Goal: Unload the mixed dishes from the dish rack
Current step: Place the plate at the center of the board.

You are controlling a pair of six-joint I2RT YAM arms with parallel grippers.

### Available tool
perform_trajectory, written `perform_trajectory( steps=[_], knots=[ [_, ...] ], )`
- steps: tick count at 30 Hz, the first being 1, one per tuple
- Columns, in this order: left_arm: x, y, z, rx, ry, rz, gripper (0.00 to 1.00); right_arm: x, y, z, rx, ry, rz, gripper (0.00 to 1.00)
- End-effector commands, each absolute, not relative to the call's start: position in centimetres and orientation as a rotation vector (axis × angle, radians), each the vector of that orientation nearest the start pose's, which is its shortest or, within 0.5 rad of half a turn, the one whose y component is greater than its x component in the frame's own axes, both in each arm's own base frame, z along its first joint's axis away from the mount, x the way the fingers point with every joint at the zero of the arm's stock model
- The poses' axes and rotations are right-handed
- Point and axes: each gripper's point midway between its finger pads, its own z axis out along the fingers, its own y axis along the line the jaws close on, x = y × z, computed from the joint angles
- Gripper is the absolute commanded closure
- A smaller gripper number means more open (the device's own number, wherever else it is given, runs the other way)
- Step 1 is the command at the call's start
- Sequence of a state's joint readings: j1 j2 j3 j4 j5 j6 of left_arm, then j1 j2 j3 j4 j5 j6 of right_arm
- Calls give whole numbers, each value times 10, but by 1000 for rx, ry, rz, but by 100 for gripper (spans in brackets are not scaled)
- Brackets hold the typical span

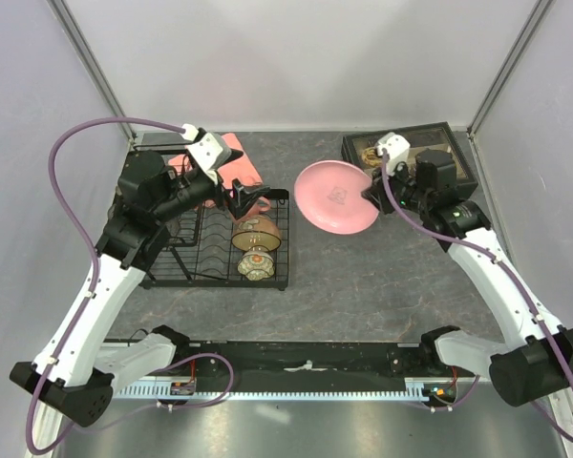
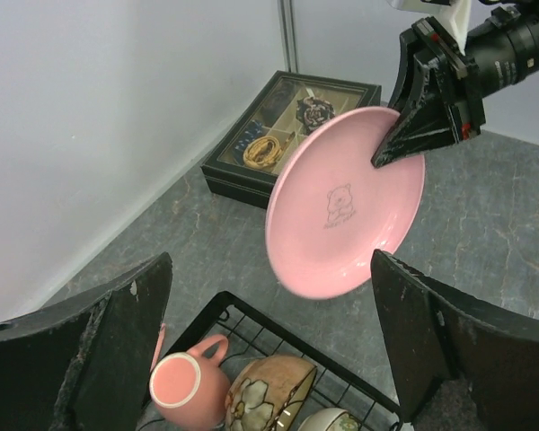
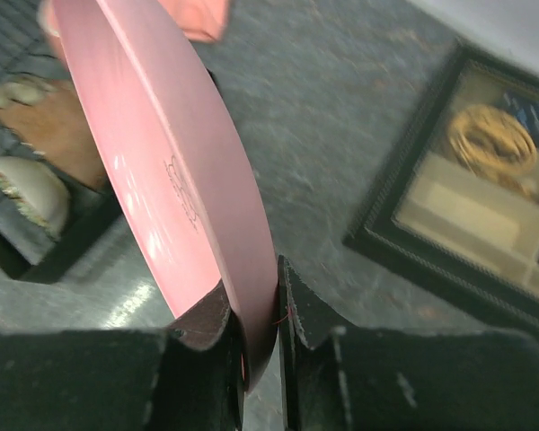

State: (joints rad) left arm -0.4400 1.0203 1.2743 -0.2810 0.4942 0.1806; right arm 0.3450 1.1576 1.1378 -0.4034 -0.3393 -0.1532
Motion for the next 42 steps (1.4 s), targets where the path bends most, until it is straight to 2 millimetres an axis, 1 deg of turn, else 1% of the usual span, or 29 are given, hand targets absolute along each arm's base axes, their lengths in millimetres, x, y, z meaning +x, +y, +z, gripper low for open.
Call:
perform_trajectory(
  steps=[1,5,7,9,10,11,13,14,15,16,17,18,19,20,22,23,24,25,27,28,29,30,31,32,33,34,35,38,42],
  knots=[
    [275,-209,403,882,1365,-533,1,333,128,263,-605,1914,389,100],
    [276,-212,382,916,1395,-540,1,329,92,236,-568,2006,335,100],
    [277,-214,373,931,1407,-546,1,327,82,228,-574,2031,314,100],
    [279,-215,367,942,1416,-550,1,323,66,214,-562,2073,307,100],
    [279,-216,362,947,1426,-554,1,321,65,209,-572,2084,317,100],
    [280,-216,360,952,1428,-553,1,319,49,203,-523,2109,318,100],
    [279,-217,355,963,1436,-558,1,317,38,195,-521,2125,335,100],
    [280,-217,352,966,1440,-556,1,314,23,189,-480,2156,336,100],
    [280,-218,350,972,1443,-559,1,311,23,188,-487,2153,386,100],
    [280,-218,347,973,1450,-558,1,310,16,182,-494,2162,395,100],
    [280,-217,346,978,1450,-557,1,305,1,179,-444,2185,412,100],
    [280,-218,344,982,1454,-560,1,302,-1,179,-441,2173,459,100],
    [281,-218,339,986,1461,-562,1,301,-7,173,-458,2176,477,100],
    [280,-219,338,990,1464,-567,1,294,-19,170,-408,2199,497,100],
    [281,-220,332,996,1474,-571,1,288,-25,163,-390,2204,577,100],
    [282,-220,328,999,1483,-574,1,281,-34,160,-388,2216,588,100],
    [282,-221,326,1003,1487,-580,1,278,-37,156,-392,2219,613,100],
    [282,-221,324,1004,1491,-581,1,275,-38,149,-374,2226,671,100],
    [283,-223,320,1007,1503,-590,1,265,-50,138,-356,2241,728,100],
    [284,-223,319,1009,1507,-590,1,256,-49,135,-328,2259,788,100],
    [284,-223,317,1008,1511,-594,1,255,-58,136,-309,2241,793,100],
    [284,-224,315,1012,1515,-599,1,253,-64,127,-324,2238,821,100],
    [284,-224,315,1010,1518,-600,1,246,-63,126,-304,2245,874,100],
    [284,-225,314,1013,1520,-603,1,245,-71,125,-284,2238,880,100],
    [285,-225,312,1011,1526,-604,1,243,-74,116,-303,2231,912,100],
    [286,-226,311,1012,1530,-605,1,238,-74,115,-275,2233,958,100],
    [287,-225,311,1011,1531,-604,1,236,-83,113,-252,2229,954,100],
    [287,-226,309,1012,1537,-608,1,230,-95,100,-232,2236,961,100],
    [289,-228,307,1013,1544,-614,1,225,-103,94,-229,2253,926,100]
  ],
)
